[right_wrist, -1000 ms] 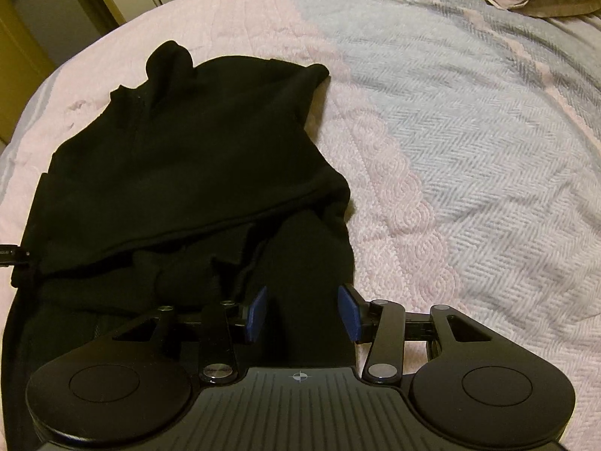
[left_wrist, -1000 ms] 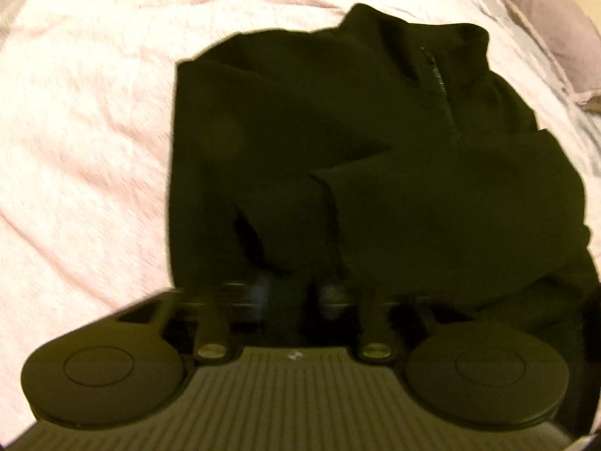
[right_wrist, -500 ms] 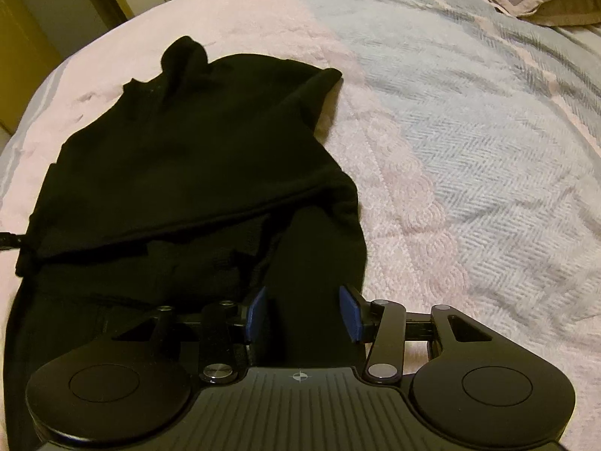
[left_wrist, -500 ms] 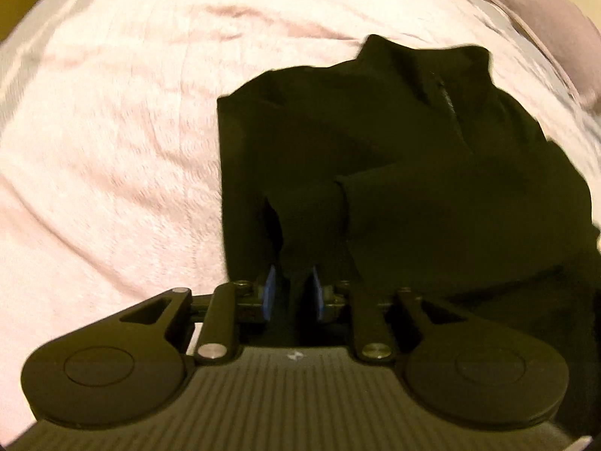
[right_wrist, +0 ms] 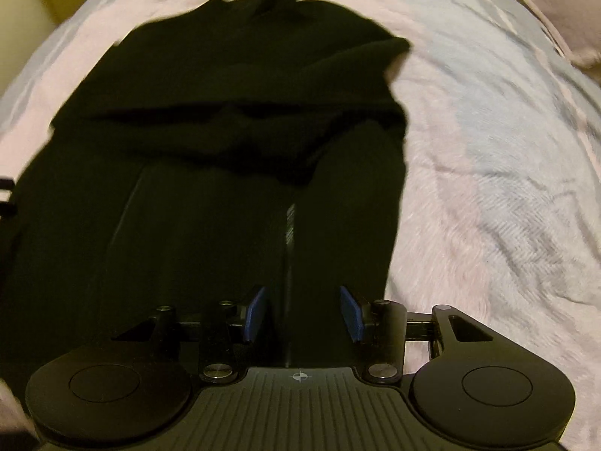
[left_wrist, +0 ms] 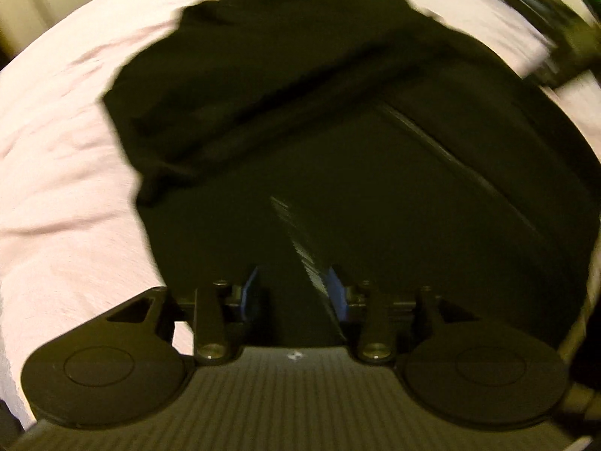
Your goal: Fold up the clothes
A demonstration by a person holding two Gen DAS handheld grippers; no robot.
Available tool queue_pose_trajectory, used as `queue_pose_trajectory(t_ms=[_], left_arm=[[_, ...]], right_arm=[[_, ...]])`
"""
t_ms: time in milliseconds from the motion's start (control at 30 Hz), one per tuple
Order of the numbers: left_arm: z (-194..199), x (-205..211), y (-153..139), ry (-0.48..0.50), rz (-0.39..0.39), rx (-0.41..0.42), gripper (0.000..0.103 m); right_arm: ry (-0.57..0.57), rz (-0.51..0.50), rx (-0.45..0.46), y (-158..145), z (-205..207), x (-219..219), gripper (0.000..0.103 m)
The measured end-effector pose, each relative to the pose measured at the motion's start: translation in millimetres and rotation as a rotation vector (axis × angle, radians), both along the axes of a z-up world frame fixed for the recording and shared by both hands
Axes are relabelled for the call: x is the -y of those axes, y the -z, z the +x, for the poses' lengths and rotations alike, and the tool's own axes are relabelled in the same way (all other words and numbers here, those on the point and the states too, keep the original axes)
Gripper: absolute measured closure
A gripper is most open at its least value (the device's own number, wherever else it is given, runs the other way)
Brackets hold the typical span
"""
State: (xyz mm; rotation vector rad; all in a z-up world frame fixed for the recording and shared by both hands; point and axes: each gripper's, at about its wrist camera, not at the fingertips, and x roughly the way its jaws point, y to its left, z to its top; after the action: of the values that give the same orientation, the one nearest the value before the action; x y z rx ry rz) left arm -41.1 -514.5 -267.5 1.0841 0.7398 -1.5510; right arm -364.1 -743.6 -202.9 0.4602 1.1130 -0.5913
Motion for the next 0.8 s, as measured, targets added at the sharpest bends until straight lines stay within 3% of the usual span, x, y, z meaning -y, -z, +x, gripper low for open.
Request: queue_pose_trajectory(t_ms=[67, 233, 300, 433, 633, 800], left_arm=[[-19, -21, 2, 0.102, 0.006, 0.003, 0.062], [-57, -75, 1, 0.359, -0.024, 0.023, 0.056], [-68, -97, -1, 0.438, -0.044, 0.026, 0.048], [-87, -134, 8, 0.560, -0.065, 0.105, 0.044], [-99, -170, 32, 0.623, -0.055, 0.317, 0.042], [-117, -179, 56, 0.662, -0.068, 0.556, 0.038]], right_arm=[[-0.025, -0.012, -0.019, -1, -3, -21, 0.042], [-0.058, -0.003, -0.072, -3, -11, -75, 0.041], [-0.107, -0.003, -0.096, -2, -13, -100, 0.041], [-0.242, -0.023, -0.156, 7, -20, -141, 0.040], [-0.359, -0.037, -0.145, 15, -32, -167, 0.038], [-0.446, -0.102, -0.120, 16, -56, -168, 0.031]])
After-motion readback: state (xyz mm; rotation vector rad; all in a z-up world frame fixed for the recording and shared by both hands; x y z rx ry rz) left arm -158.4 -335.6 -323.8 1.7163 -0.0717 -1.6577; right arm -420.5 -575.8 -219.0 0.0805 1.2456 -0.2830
